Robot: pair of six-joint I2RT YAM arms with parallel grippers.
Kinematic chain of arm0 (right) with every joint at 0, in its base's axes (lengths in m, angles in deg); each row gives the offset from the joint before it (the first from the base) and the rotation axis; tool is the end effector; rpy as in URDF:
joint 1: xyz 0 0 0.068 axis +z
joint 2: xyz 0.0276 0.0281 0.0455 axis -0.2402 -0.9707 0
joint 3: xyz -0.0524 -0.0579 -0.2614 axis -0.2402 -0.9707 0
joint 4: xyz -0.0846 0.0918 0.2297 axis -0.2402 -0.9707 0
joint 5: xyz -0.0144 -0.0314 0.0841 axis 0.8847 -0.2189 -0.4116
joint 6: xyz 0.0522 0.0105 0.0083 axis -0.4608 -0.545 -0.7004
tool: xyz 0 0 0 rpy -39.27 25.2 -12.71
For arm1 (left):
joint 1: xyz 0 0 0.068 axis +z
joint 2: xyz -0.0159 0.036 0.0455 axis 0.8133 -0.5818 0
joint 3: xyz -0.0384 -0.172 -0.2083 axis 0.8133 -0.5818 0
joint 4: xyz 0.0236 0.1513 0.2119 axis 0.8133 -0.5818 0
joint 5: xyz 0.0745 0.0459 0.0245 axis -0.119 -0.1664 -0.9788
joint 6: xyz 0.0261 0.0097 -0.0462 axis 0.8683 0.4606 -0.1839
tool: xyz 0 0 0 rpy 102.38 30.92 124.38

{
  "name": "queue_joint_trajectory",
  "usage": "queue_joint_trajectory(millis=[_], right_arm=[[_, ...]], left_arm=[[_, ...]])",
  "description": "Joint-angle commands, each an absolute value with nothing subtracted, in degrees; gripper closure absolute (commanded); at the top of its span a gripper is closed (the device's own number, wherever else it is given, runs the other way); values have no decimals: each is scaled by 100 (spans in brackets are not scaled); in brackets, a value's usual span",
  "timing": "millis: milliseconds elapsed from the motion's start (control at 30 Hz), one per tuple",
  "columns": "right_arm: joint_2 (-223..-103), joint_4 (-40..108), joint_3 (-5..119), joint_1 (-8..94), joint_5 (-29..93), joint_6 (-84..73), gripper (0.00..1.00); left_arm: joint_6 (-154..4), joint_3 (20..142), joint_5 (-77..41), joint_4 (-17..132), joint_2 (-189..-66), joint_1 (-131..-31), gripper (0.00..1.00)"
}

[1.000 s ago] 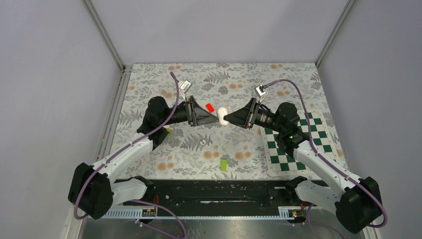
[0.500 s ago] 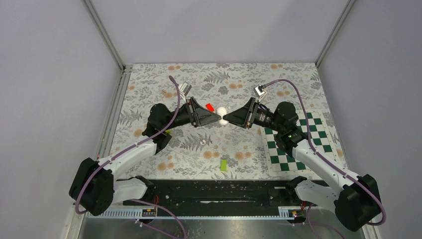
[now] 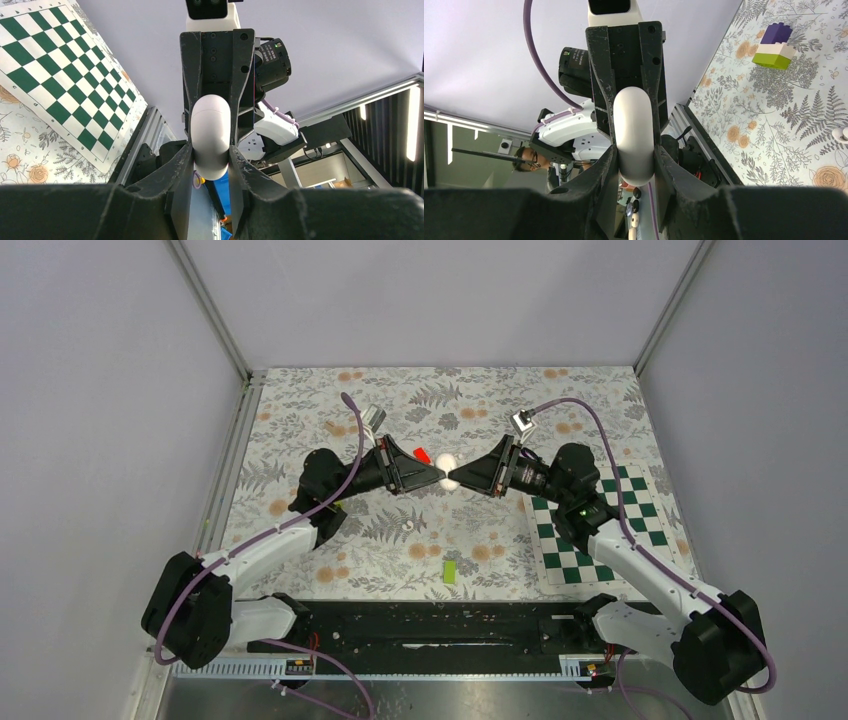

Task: Insert the wireless bluetooth earbuds into the charging case
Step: Open the charging case.

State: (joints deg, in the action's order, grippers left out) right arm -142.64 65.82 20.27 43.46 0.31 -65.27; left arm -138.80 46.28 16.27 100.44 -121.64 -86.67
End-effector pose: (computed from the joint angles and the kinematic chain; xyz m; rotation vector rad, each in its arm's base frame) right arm 0.1983 0.1384 0.3249 -0.1301 1.7400 1.7902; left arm 0.2114 -0.1617 0.3051 0.1407 1.7456 -1.9620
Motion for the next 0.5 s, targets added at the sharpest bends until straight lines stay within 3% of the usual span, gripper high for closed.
queue_joint_trajectory(millis=[0,467], right_arm=[[-14239,5994,2227,4377,283,-6204,73],[-14210,5778,1876,4202,787,-6419,70]], left_arm=[[-14071,4638,1608,10943,-12127,-8734,100],[-14200,4594,1692,11135,-12034,-8733,100]])
